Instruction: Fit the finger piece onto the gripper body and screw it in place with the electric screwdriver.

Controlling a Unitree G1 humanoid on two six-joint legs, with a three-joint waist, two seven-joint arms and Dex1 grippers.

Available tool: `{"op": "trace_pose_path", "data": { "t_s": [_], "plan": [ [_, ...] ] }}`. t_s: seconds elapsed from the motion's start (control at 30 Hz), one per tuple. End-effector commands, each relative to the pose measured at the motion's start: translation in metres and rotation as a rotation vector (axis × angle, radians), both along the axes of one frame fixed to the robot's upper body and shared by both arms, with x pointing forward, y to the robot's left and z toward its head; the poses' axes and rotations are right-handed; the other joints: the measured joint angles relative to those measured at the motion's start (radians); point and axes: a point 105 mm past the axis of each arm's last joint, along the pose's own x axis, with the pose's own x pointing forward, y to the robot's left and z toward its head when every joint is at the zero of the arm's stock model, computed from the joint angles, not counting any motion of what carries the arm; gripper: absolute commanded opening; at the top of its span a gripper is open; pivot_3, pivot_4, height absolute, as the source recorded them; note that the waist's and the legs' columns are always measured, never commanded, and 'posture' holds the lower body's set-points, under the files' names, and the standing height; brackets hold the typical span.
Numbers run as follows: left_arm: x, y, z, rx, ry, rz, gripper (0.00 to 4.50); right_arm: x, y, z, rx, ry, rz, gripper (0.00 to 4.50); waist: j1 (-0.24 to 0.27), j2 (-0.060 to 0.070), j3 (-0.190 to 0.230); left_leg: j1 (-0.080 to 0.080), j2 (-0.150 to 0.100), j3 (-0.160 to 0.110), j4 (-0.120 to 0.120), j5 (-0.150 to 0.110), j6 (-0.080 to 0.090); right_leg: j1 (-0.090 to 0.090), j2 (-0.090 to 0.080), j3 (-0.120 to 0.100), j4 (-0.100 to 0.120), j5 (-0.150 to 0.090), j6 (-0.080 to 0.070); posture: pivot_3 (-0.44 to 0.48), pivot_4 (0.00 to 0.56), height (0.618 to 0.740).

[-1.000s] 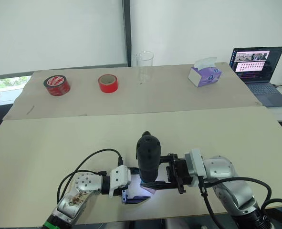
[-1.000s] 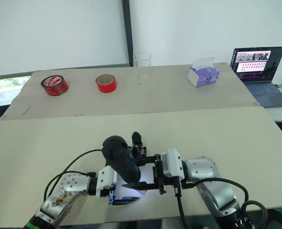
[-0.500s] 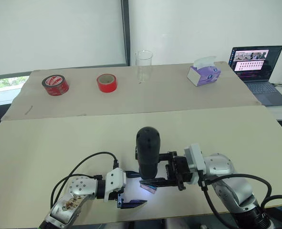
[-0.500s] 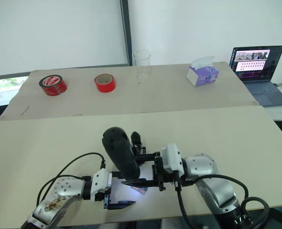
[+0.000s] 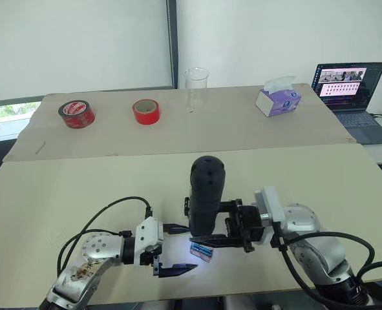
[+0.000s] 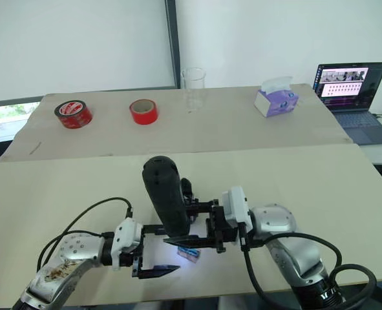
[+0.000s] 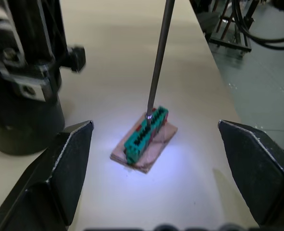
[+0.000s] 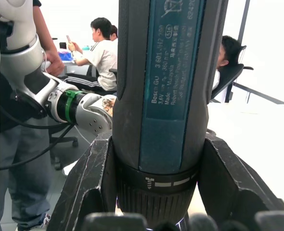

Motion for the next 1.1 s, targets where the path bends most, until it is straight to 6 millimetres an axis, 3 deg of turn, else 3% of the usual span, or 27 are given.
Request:
{"op": "trace_pose_path", "data": {
  "t_s": [0.03,0.3,0.57,0.83,1.1],
  "plan": [
    [-0.004,0.004,0.023,-0.039,-0.041,-0.014,4.37,-0.009,-0.002,0.025,0.057,-0.072,0.027,1.92,0.0,0.0,0.0,0.0,0.0,0.0,0.0,0.0,0.0,0.0,0.0,0.0,0.0,0.0,0.0,0.0,0.15,0.74],
    [-0.009,0.023,0.042,-0.057,-0.049,-0.004,4.37,-0.008,-0.012,0.043,0.078,-0.091,-0.008,1.92,0.0,0.0,0.0,0.0,0.0,0.0,0.0,0.0,0.0,0.0,0.0,0.0,0.0,0.0,0.0,0.0,0.15,0.74],
    [0.007,0.037,0.034,-0.1,-0.008,0.108,4.37,-0.006,-0.024,0.053,0.062,-0.115,-0.055,1.92,0.005,0.0,0.0,0.0,0.0,0.0,0.0,0.0,0.0,0.0,0.0,0.0,-0.001,0.0,0.0,0.0,0.15,0.74],
    [0.031,0.058,-0.011,0.014,0.003,0.261,4.37,-0.002,-0.038,0.056,0.033,-0.129,-0.122,1.92,0.007,0.0,0.0,0.0,0.0,0.0,0.0,0.0,0.0,0.0,0.0,0.0,-0.001,0.0,0.0,0.0,0.15,0.74],
    [0.046,0.039,-0.032,0.026,-0.005,0.247,4.37,0.002,-0.041,0.058,0.026,-0.148,-0.167,1.92,0.008,-0.001,0.0,-0.001,0.0,0.0,0.0,0.0,0.0,0.0,-0.001,0.0,-0.001,0.0,0.0,0.0,0.15,0.74]
  ]
}}
